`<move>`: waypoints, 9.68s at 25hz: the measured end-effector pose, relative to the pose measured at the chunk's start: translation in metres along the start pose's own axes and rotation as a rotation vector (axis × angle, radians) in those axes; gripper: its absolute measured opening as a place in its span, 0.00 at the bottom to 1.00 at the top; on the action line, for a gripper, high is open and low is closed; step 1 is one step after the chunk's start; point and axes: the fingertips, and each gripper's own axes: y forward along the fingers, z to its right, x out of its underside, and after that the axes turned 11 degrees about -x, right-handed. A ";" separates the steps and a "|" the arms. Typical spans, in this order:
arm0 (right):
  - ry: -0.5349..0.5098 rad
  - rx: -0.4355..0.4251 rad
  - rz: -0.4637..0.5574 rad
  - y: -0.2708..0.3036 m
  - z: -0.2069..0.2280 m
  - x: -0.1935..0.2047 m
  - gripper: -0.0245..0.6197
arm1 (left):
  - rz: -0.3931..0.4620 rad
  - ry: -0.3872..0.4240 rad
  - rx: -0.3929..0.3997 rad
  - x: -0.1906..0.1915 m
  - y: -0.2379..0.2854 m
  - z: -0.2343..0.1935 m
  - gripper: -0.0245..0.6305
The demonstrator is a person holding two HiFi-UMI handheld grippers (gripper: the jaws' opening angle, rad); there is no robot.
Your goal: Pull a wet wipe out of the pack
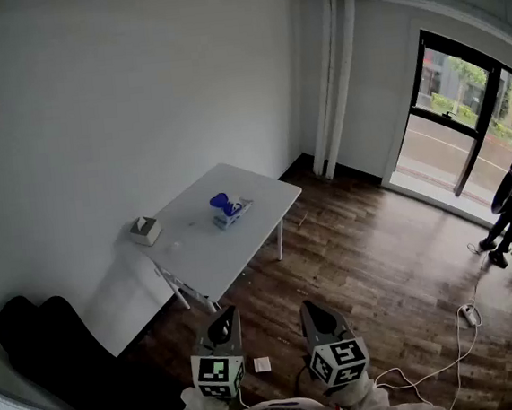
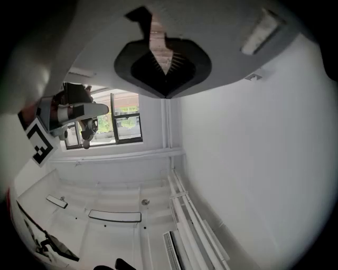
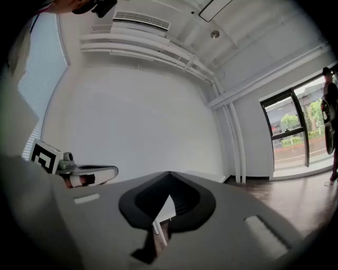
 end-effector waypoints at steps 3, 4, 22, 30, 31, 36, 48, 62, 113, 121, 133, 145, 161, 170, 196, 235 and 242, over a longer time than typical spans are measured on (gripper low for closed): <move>0.009 -0.006 -0.006 0.001 0.004 0.001 0.05 | -0.007 -0.006 -0.003 0.002 0.000 0.004 0.04; 0.012 -0.005 -0.009 0.000 0.005 0.002 0.05 | -0.010 -0.007 -0.005 0.003 0.000 0.005 0.04; 0.095 -0.003 0.011 -0.057 0.059 0.021 0.05 | -0.073 0.004 -0.013 0.021 0.005 0.068 0.04; 0.104 0.022 -0.001 -0.059 0.082 0.026 0.05 | -0.083 0.016 -0.006 0.024 0.022 0.083 0.04; 0.107 0.022 -0.004 -0.056 0.086 0.027 0.05 | -0.082 0.018 -0.008 0.024 0.027 0.082 0.04; 0.126 0.025 -0.027 -0.029 0.108 0.033 0.05 | -0.099 0.008 -0.007 0.033 0.059 0.078 0.04; 0.155 0.065 -0.084 0.062 0.183 0.031 0.05 | -0.123 -0.012 0.034 0.042 0.186 0.062 0.04; 0.216 0.092 -0.118 0.164 0.251 0.036 0.05 | -0.161 -0.016 0.076 0.057 0.310 0.036 0.04; 0.209 -0.274 -0.273 0.433 0.468 -0.001 0.05 | -0.244 -0.078 -0.325 0.061 0.580 -0.009 0.04; 0.200 -0.416 -0.333 0.474 0.464 0.009 0.05 | -0.278 -0.118 -0.476 0.080 0.576 -0.028 0.04; 0.188 -0.560 -0.415 0.525 0.420 0.034 0.05 | -0.311 -0.148 -0.608 0.102 0.565 -0.079 0.04; 0.142 -0.659 -0.462 0.624 0.365 0.036 0.05 | -0.313 -0.174 -0.685 0.113 0.581 -0.166 0.04; 0.112 -0.694 -0.526 0.695 0.299 0.061 0.05 | -0.348 -0.233 -0.694 0.141 0.582 -0.247 0.04; 0.082 -0.704 -0.558 0.694 0.308 0.064 0.05 | -0.365 -0.264 -0.716 0.149 0.581 -0.241 0.04; 0.101 -0.984 -0.596 0.683 0.366 0.057 0.05 | -0.408 -0.133 -0.980 0.118 0.593 -0.170 0.04; -0.113 -1.164 -0.833 0.667 0.312 0.127 0.52 | -0.391 -0.238 -0.973 0.133 0.565 -0.187 0.04; -0.203 -1.216 -0.892 0.672 0.301 0.157 0.67 | -0.392 -0.242 -0.988 0.134 0.557 -0.187 0.04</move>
